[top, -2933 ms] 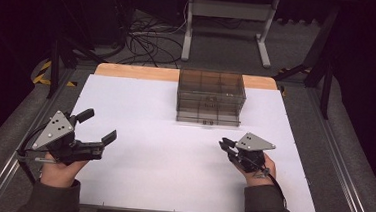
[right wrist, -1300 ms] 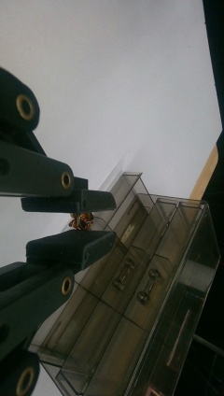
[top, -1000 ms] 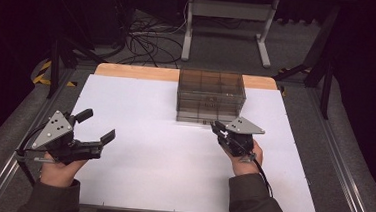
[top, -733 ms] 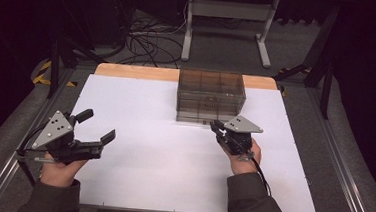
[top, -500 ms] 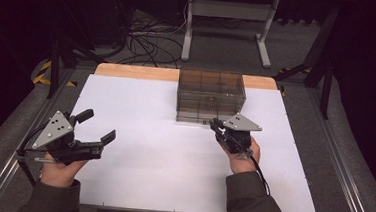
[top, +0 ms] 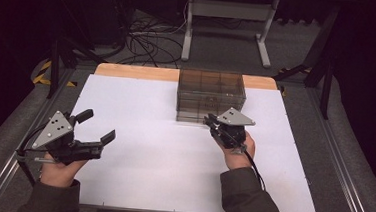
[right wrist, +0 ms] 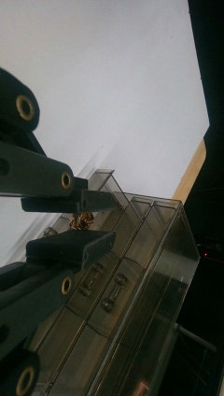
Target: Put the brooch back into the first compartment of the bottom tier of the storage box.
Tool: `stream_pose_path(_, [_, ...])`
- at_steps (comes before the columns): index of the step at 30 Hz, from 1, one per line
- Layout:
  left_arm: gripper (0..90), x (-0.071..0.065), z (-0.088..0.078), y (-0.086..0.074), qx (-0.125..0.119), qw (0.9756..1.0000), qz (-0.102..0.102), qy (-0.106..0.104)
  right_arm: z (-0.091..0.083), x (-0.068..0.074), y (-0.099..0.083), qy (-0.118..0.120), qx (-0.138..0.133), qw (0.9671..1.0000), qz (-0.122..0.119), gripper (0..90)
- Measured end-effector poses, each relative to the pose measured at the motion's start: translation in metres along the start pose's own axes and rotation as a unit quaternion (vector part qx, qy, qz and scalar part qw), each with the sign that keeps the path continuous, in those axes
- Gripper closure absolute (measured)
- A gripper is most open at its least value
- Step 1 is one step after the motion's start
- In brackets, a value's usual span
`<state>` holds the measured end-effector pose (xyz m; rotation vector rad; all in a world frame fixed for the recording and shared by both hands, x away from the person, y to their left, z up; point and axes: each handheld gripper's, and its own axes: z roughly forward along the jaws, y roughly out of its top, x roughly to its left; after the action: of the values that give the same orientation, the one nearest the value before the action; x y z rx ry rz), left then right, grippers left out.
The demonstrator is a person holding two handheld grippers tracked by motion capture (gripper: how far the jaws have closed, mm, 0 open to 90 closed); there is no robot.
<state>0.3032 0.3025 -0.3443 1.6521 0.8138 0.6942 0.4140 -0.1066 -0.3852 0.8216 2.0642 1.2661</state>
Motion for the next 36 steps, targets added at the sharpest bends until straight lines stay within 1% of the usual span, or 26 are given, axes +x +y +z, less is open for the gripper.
stream_pose_path(6, [6.8, 0.0, 0.0, 0.0, -0.002, 1.0, -0.001, 0.0, 0.004, 0.0, 0.0, 0.0, 0.003, 1.0, 0.003, 79.9])
stream_pose_path(15, [6.8, 0.001, 0.0, -0.001, 0.001, 1.0, -0.002, 0.002, 0.015, -0.002, 0.001, -0.009, 0.01, 0.9999, -0.001, 79.9])
stream_pose_path(22, [6.8, 0.001, 0.001, -0.001, 0.003, 1.0, -0.003, 0.002, 0.024, -0.001, 0.009, -0.005, 0.013, 0.9999, -0.006, 79.9])
stream_pose_path(31, [6.8, 0.002, 0.0, -0.002, 0.001, 1.0, -0.004, 0.003, 0.04, -0.001, 0.015, 0.0, 0.016, 0.9999, -0.005, 79.9])
stream_pose_path(34, [6.8, 0.002, 0.001, -0.003, 0.002, 1.0, -0.006, 0.002, 0.047, 0.0, 0.016, 0.0, 0.023, 0.9997, -0.011, 79.9])
stream_pose_path(36, [6.8, 0.002, 0.002, -0.004, 0.005, 1.0, -0.006, 0.002, 0.052, -0.001, 0.017, 0.001, 0.026, 0.9996, -0.011, 79.9])
